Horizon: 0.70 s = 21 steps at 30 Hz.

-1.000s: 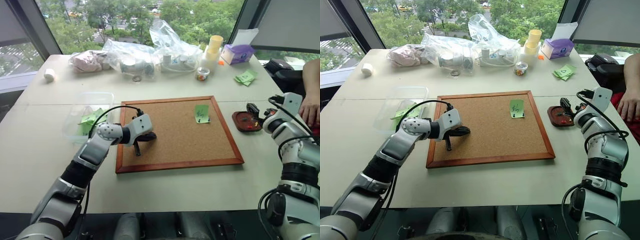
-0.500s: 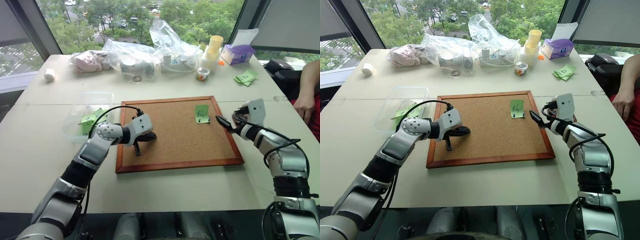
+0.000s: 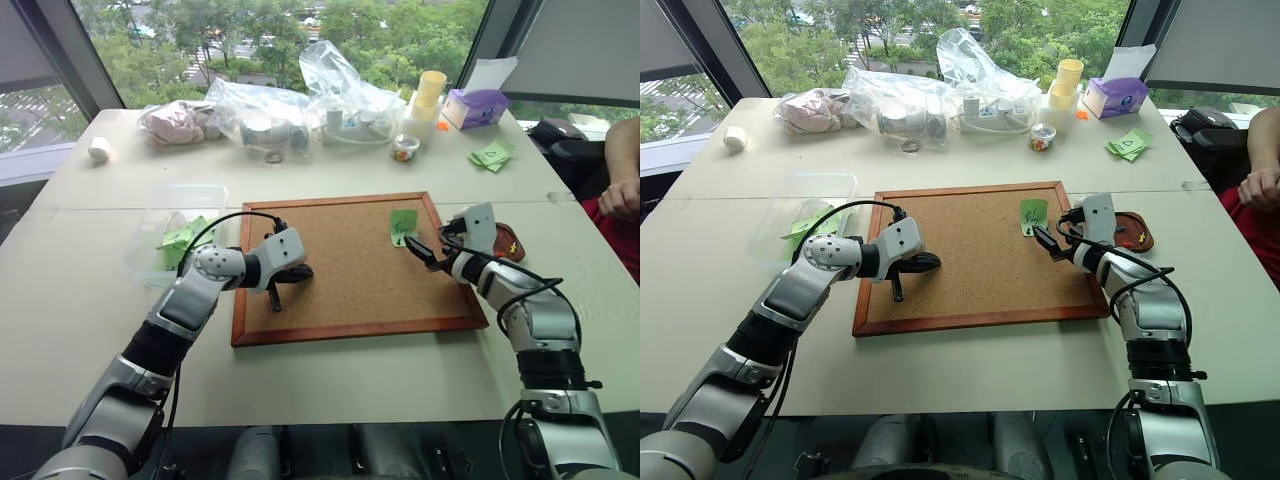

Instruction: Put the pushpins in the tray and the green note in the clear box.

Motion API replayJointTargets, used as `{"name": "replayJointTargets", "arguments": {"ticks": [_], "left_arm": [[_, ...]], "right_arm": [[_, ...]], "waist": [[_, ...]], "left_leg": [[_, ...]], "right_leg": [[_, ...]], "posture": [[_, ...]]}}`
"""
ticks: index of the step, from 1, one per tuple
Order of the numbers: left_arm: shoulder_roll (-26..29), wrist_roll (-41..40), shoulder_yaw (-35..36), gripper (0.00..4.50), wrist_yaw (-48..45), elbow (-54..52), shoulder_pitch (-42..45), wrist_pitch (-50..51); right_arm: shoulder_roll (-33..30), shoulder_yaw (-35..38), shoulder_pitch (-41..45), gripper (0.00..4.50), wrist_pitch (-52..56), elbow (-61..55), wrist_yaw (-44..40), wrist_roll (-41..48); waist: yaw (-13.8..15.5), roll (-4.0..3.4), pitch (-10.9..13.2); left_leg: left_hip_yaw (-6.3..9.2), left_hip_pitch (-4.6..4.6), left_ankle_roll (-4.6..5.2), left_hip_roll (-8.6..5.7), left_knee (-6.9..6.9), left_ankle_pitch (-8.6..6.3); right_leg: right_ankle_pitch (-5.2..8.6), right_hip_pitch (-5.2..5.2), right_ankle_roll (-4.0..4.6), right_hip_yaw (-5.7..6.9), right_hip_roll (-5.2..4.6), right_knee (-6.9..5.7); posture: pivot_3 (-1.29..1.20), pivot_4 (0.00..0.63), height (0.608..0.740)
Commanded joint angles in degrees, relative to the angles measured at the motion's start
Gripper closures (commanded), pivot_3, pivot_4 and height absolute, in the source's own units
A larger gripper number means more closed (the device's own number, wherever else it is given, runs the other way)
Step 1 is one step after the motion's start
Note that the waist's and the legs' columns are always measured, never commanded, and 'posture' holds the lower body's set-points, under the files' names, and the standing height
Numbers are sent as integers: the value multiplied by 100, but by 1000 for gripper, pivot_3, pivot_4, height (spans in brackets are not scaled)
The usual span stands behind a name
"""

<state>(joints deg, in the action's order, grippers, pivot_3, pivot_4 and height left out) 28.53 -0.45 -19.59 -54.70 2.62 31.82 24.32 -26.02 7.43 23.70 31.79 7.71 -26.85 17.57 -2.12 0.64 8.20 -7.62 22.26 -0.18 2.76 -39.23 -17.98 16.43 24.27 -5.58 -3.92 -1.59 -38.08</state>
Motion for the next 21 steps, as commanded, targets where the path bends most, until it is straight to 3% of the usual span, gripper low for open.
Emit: {"name": "replayJointTargets", "arguments": {"ticks": [1,6,21], "left_arm": [[-11,112,-241,4500,-63,82,-160,100],[-15,114,-245,4500,-60,100,-157,81],[-27,118,-286,4500,-88,106,-168,73]], "right_arm": [[10,51,140,1348,-148,-61,-15,-17],[52,49,127,3763,-196,-99,-50,-2],[235,409,-156,3763,-628,-457,195,80]], "waist": [[0,0,0],[0,0,0],[-2,0,0]], "left_leg": [[0,0,0,0,0,0],[0,0,0,0,0,0],[0,0,0,0,0,0]], "right_leg": [[0,0,0,0,0,0],[0,0,0,0,0,0],[0,0,0,0,0,0]], "posture": [[0,150,738],[0,150,738],[0,150,738]]}}
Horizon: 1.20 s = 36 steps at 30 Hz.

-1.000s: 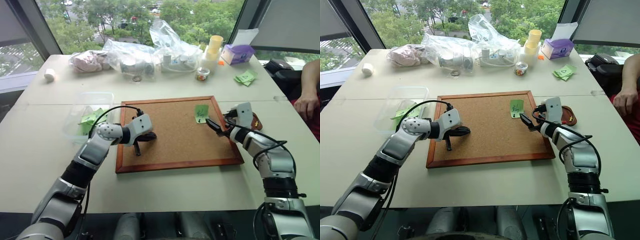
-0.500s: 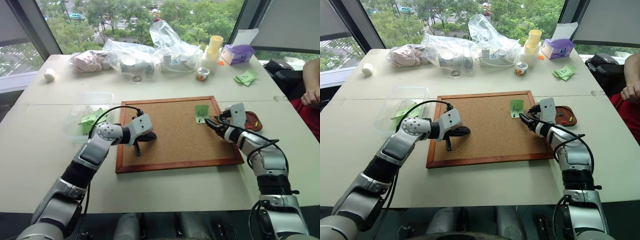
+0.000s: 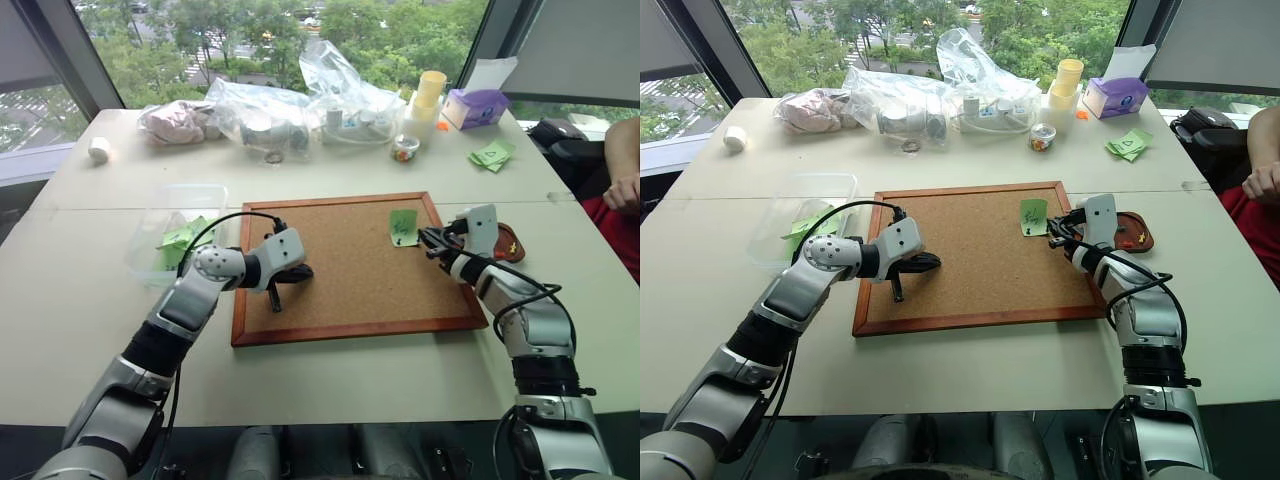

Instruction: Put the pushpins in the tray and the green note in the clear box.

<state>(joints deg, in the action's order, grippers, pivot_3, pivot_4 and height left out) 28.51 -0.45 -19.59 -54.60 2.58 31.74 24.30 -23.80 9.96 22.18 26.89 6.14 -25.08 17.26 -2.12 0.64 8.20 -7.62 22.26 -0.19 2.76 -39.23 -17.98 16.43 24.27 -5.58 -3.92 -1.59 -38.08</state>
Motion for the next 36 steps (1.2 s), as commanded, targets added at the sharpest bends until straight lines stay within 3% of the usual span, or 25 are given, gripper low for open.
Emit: {"name": "replayJointTargets", "arguments": {"ticks": [1,8,9,12,17,25,28,35,36], "left_arm": [[-27,118,-291,4500,-102,117,-157,72],[-27,118,-298,4500,-108,129,-173,70],[-24,119,-298,4500,-107,127,-180,70],[-19,121,-298,4500,-103,117,-192,80],[-19,121,-292,4500,-92,105,-204,88],[-31,121,-295,4500,-89,121,-200,73],[-42,125,-292,4500,-84,147,-180,60],[-50,130,-275,4500,-68,182,-162,49],[-49,131,-274,4500,-68,181,-162,51]], "right_arm": [[15,149,-13,3763,-111,-320,-6,128],[12,50,-104,3763,-9,-429,-98,199],[13,42,-120,3543,-11,-432,-86,187],[2,2,-135,2504,3,-377,-87,148],[-7,14,-90,74,38,-265,-36,123],[-7,-37,-77,74,113,-180,-96,130],[-1,-114,-19,890,141,-60,-93,60],[-19,-159,40,4470,79,79,-135,56],[-20,-158,43,4470,72,83,-135,49]], "waist": [[-1,0,0],[0,0,0],[0,0,0],[0,0,0],[-1,0,0],[-1,0,0],[-1,0,0],[3,0,0],[4,0,0]], "left_leg": [[0,0,0,0,0,0],[0,0,0,0,0,0],[0,0,0,0,0,0],[0,0,0,0,0,0],[0,0,0,0,0,0],[0,0,1,0,0,0],[0,0,1,0,0,0],[0,0,1,0,0,0],[0,0,1,0,0,0]], "right_leg": [[0,0,0,0,0,0],[0,0,0,0,0,0],[0,0,0,0,0,0],[0,0,0,0,0,0],[0,0,0,0,0,0],[0,0,0,0,0,0],[0,0,0,0,0,0],[0,0,0,0,0,0],[0,0,0,0,0,0]], "posture": [[0,150,738],[0,150,738],[0,150,738],[0,150,738],[0,150,738],[0,150,738],[0,150,738],[0,150,738],[0,150,738]]}}
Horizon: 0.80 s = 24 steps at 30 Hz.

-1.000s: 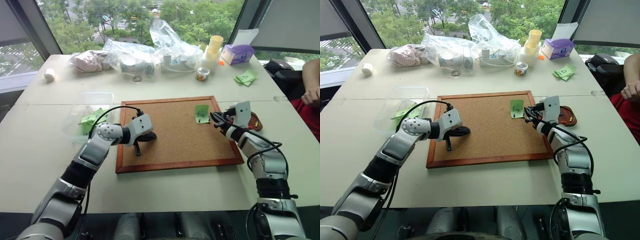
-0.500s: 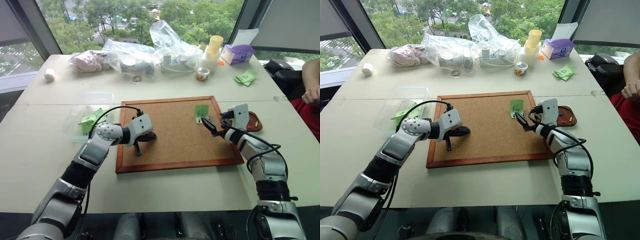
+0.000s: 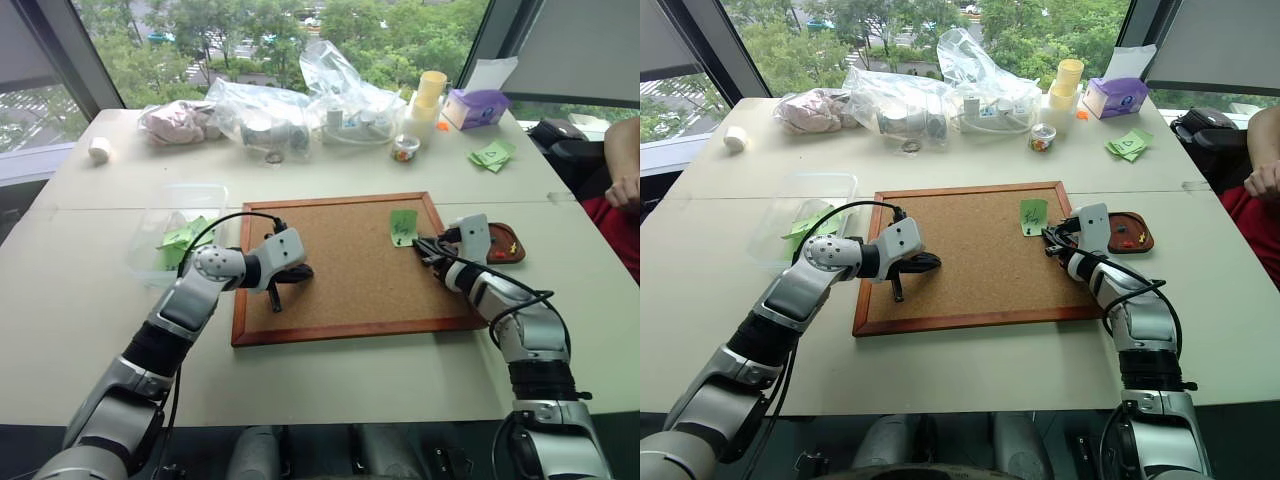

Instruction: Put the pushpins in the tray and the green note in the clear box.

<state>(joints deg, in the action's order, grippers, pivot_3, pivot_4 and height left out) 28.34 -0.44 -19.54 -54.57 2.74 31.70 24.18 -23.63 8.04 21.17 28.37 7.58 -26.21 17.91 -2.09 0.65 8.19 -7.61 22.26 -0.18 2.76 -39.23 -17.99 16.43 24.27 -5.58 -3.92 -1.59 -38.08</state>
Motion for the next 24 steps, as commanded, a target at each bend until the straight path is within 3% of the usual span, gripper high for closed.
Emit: {"name": "replayJointTargets", "arguments": {"ticks": [1,13,24], "left_arm": [[-28,131,-276,4500,-72,165,-158,64],[-44,136,-292,4500,-79,165,-181,64],[-76,145,-321,4500,-128,259,-131,-43]], "right_arm": [[-28,48,147,4470,-103,-63,-11,-22],[89,327,-33,4470,-561,-340,265,14],[66,1010,-31,4470,-634,-417,831,182]], "waist": [[3,0,0],[18,0,0],[27,0,0]], "left_leg": [[0,0,0,0,0,0],[0,0,0,0,0,0],[-1,0,0,-1,0,0]], "right_leg": [[0,0,0,0,0,0],[0,0,0,0,-1,0],[0,0,0,0,-2,0]], "posture": [[0,150,738],[0,150,738],[0,150,738]]}}
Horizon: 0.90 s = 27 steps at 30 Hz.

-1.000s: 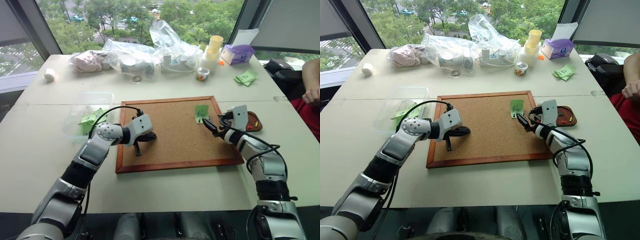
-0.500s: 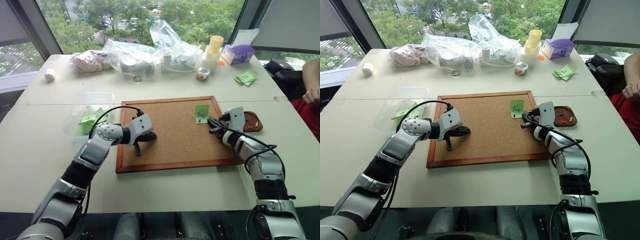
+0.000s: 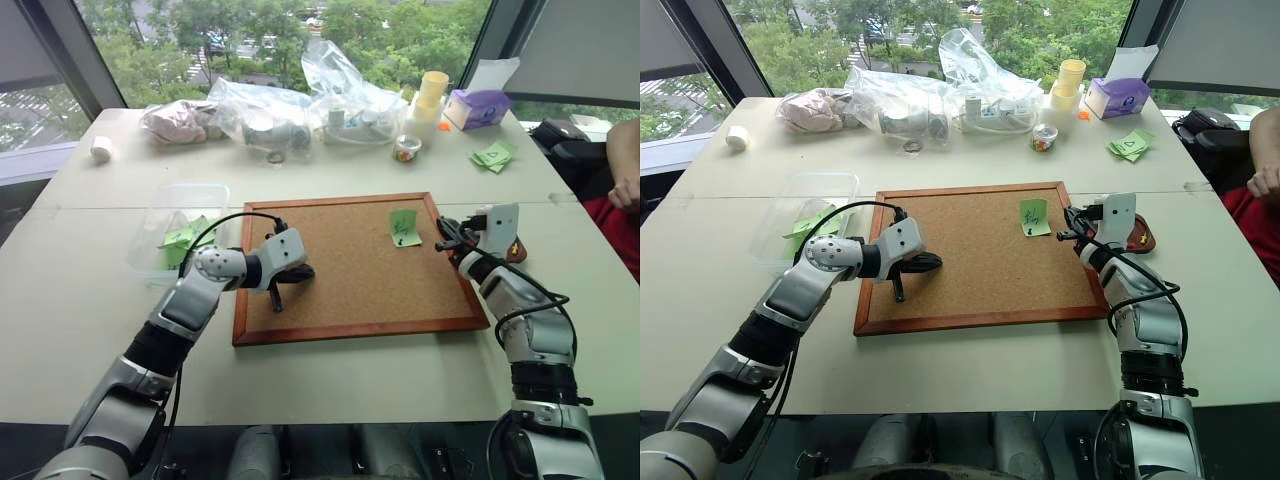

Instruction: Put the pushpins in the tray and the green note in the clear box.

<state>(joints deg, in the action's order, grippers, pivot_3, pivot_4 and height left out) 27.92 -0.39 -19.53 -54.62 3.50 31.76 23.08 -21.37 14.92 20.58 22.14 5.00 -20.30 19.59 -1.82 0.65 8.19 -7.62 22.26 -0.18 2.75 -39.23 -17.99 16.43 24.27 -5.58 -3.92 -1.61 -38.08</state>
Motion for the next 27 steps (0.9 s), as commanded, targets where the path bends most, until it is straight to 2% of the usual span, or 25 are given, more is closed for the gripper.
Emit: {"name": "replayJointTargets", "arguments": {"ticks": [1,3,6,12,15,22,27], "left_arm": [[-38,138,-325,4500,-126,181,-136,64],[-53,135,-335,4500,-135,179,-138,58],[-75,144,-338,4500,-151,198,-136,37],[-115,175,-334,4500,-155,244,-104,33],[-113,185,-318,4500,-155,247,-115,34],[-86,216,-308,4500,-145,256,-133,27],[-92,223,-303,4500,-156,264,-127,18]], "right_arm": [[-304,465,38,4470,11,1,433,-112],[-592,644,36,4470,44,400,672,-321],[-821,523,31,4470,-6,757,638,-488],[-934,490,162,4470,-192,1219,510,-587],[-945,479,197,3537,-239,1329,545,-633],[-920,508,279,14,-378,1480,594,-668],[-874,690,320,14,-639,1331,681,-559]], "waist": [[4,0,0],[54,0,0],[65,0,0],[75,-3,-2],[77,-3,-2],[73,-3,-2],[75,-3,-2]], "left_leg": [[0,0,0,0,0,0],[0,0,0,-1,0,0],[-5,0,5,-2,1,-3],[-5,-6,4,0,1,-2],[-5,-5,4,-1,1,-2],[-5,-5,4,0,1,-2],[-5,-5,3,0,1,-2]], "right_leg": [[0,0,0,0,0,0],[0,0,0,0,-2,0],[0,0,1,-1,-3,7],[0,-4,0,-2,2,5],[0,-5,0,-3,0,6],[0,-5,0,-3,1,6],[0,-5,0,-2,0,6]], "posture": [[0,150,738],[0,150,738],[0,150,738],[0,150,738],[0,150,738],[0,150,738],[0,150,738]]}}
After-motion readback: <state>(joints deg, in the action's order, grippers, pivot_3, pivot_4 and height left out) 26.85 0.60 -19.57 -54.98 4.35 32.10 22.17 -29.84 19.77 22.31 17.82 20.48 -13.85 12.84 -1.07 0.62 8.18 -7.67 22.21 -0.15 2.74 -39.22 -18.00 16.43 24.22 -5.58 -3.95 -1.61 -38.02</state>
